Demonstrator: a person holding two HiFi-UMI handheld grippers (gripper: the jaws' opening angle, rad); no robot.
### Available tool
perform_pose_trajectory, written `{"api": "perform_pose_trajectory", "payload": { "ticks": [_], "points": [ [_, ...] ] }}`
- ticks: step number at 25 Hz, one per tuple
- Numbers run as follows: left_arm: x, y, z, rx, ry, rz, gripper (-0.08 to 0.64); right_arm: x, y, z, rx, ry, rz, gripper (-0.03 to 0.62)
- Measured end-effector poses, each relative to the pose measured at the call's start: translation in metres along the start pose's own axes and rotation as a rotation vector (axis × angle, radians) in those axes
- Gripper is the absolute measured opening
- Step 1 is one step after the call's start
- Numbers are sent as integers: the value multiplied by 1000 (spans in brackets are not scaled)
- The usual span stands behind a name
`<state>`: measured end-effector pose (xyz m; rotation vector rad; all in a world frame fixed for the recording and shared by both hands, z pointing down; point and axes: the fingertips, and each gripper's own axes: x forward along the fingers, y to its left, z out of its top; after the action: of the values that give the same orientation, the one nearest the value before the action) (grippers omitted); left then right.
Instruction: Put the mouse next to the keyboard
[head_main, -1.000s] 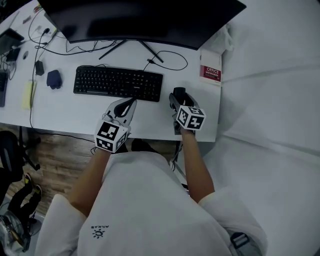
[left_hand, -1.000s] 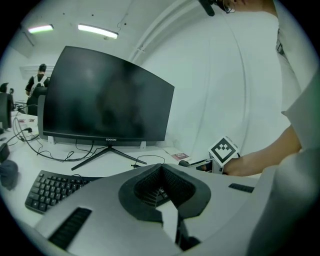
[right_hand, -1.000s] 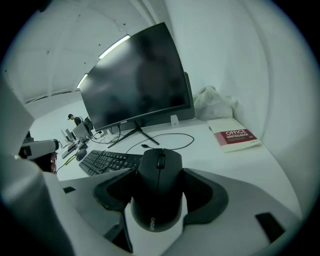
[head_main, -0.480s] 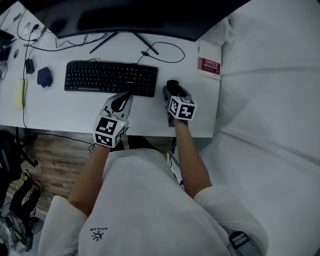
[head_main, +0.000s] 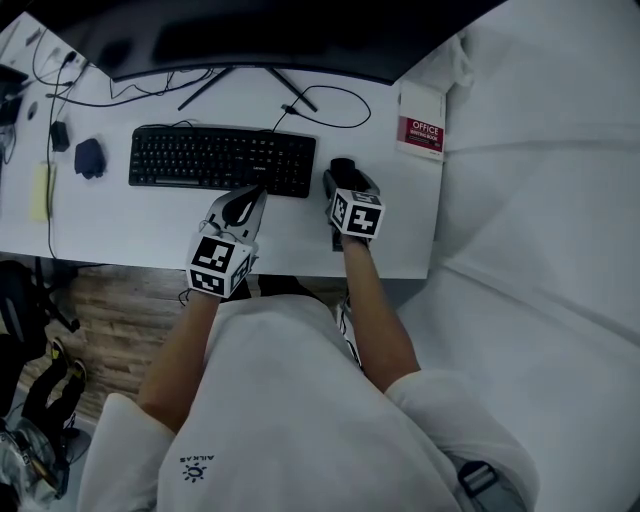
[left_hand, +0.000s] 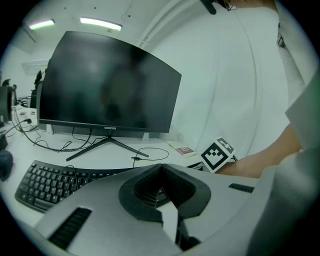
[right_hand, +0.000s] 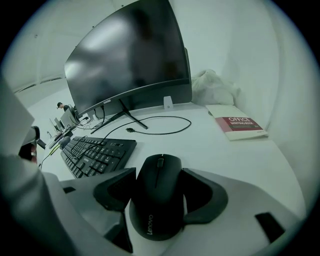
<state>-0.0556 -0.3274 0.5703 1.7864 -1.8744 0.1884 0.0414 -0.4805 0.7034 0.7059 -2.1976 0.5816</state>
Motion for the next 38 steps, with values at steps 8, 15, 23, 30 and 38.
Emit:
{"api": "perform_pose_trajectory", "payload": {
  "ticks": [8,15,23,30,38],
  "points": [
    [3,-2,1,11,13,-5,6,4,1,-2,-54,19,-24,299],
    [-3,-6,-1,28,23,-1,6,3,10,-3,-106,16,1,335],
    [-18,-13,-3,52,14,24,6,-20,9,3,-148,-66,8,342],
    [-36,-22,-4,61,-6,39,6,-56,18,15,-142,-185,52,263],
    [-58,-29,7,94,-51,16,6,-94,26,11,-74,-266,90,36]
  ]
}}
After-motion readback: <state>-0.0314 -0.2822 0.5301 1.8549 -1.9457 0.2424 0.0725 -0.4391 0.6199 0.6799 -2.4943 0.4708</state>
